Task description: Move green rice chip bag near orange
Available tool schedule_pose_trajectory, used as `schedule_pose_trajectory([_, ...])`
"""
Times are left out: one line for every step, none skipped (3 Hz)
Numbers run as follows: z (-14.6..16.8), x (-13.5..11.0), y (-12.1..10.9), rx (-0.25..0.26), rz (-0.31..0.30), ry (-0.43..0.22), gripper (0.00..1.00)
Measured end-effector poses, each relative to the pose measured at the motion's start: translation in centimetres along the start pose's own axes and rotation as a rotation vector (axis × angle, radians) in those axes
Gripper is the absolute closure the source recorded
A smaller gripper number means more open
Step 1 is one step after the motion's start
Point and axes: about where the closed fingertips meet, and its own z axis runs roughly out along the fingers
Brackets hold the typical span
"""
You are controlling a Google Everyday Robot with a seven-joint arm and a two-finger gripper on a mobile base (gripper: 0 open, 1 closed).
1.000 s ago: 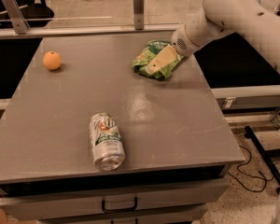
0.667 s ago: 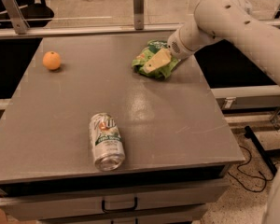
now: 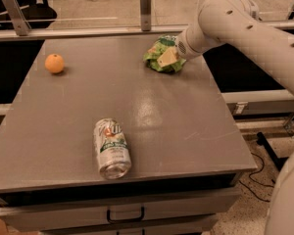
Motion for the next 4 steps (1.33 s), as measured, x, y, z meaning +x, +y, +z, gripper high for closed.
schedule_pose_trajectory([-1.5, -1.3, -0.6, 0.028, -0.049, -0.041, 0.87])
schedule_pose_trajectory([-4.3, -3.2, -0.8, 0.038, -0.149, -0.096, 1.0])
schedule_pose_trajectory([-7.1, -5.0, -0.5, 0.032, -0.271, -0.165, 1.0])
schedule_pose_trajectory([-7.0, -5.0, -0.5, 0.032, -0.271, -0.165, 1.0])
